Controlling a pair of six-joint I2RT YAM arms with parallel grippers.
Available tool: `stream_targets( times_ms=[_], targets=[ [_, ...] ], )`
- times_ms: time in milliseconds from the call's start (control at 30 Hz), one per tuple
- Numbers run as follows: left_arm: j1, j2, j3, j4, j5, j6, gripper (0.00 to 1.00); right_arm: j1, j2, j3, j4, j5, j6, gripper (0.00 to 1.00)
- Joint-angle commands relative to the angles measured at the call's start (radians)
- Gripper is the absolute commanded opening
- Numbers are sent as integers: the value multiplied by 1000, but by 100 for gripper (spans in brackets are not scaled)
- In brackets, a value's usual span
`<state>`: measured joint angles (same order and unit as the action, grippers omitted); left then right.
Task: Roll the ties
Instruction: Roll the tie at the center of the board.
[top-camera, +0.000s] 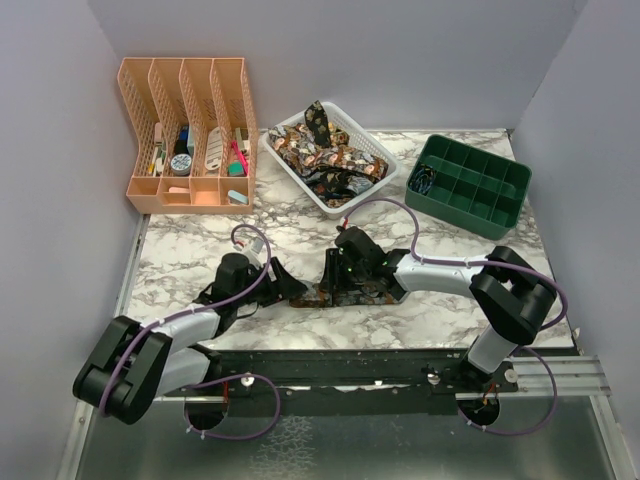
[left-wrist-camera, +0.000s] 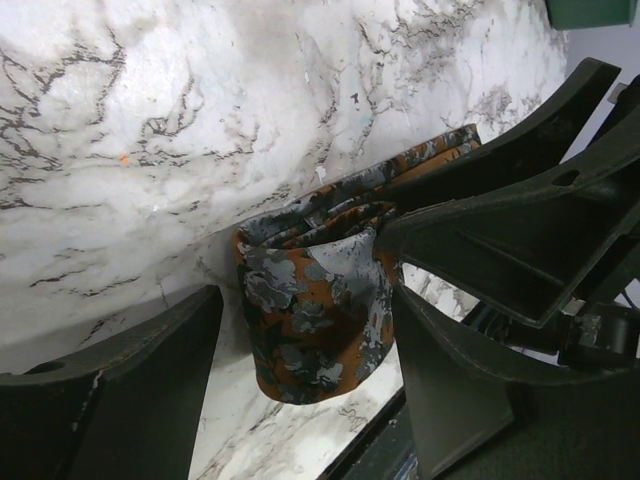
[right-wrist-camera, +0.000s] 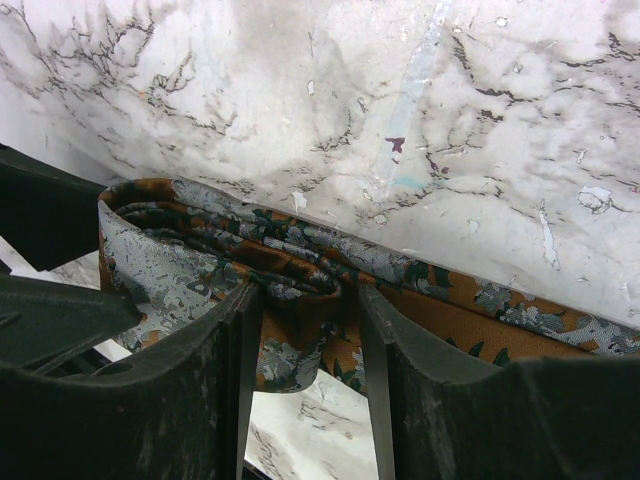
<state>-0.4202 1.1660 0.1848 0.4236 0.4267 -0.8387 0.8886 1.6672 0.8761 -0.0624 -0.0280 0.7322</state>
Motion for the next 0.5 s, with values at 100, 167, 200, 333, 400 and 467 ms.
stream_targets(
  times_ms=[100,167,200,333,400,467],
  targets=[
    [-5,-14,-26,-29,61,-18,73,-4,2,-9,-25,-4,-11,49],
    [-6,1,-22,-32,72,-14,73,-4,1,-11,-23,-3,-11,49],
    [-6,11,-21,-34,68,-14,73,-4,2,-11,-24,0,-11,49],
    [-16,95,11,-34,67,-4,66,-4,-1,-14,-22,-1,-8,49],
    [-19,98,14,-34,52,-10,65,-4,-1,-15,-24,0,-8,49],
    [-25,98,21,-34,51,-12,65,-4,-3,-15,-24,0,-6,49]
  ],
)
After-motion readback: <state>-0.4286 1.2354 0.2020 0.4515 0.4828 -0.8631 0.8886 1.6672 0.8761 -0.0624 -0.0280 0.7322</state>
